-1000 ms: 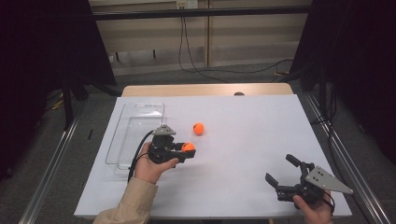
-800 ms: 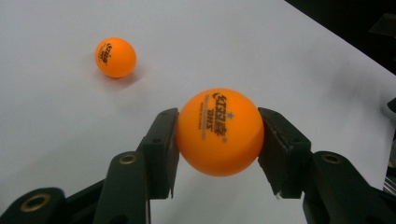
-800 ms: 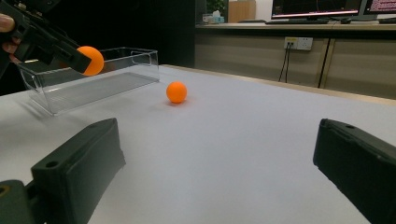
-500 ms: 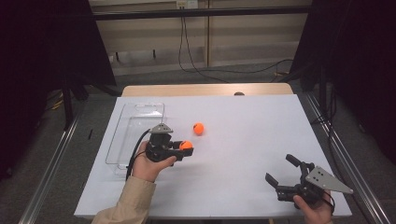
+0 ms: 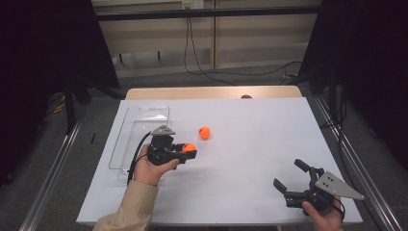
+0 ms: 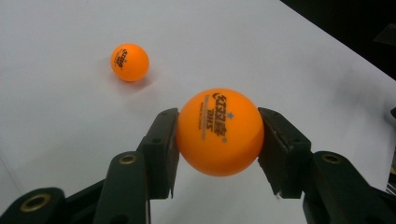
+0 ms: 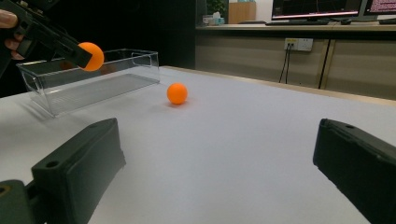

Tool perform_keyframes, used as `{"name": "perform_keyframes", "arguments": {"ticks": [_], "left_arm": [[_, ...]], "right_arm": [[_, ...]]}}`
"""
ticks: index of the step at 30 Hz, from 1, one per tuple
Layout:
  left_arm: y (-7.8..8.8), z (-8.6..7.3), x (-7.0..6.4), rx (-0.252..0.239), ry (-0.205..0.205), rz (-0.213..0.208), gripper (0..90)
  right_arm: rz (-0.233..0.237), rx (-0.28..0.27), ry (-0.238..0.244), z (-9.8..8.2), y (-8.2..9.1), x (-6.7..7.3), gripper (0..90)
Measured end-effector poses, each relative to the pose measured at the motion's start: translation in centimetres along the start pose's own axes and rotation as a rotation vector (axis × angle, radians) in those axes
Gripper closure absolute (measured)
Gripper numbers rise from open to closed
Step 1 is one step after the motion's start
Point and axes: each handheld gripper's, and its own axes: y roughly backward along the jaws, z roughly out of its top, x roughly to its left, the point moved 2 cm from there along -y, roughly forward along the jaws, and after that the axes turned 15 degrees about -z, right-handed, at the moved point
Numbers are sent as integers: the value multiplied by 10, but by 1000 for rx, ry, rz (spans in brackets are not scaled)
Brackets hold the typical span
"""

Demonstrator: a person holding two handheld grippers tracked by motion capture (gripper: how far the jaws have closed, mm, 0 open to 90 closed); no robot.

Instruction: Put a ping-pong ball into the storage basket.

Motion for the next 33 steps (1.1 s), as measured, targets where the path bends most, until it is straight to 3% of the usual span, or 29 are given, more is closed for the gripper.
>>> {"name": "perform_keyframes", "arguments": {"ticks": [33], "left_arm": [[16,4,8,-19,18,36,510]], "right_arm": [[2,-2,-1,0,0,0,7]]}}
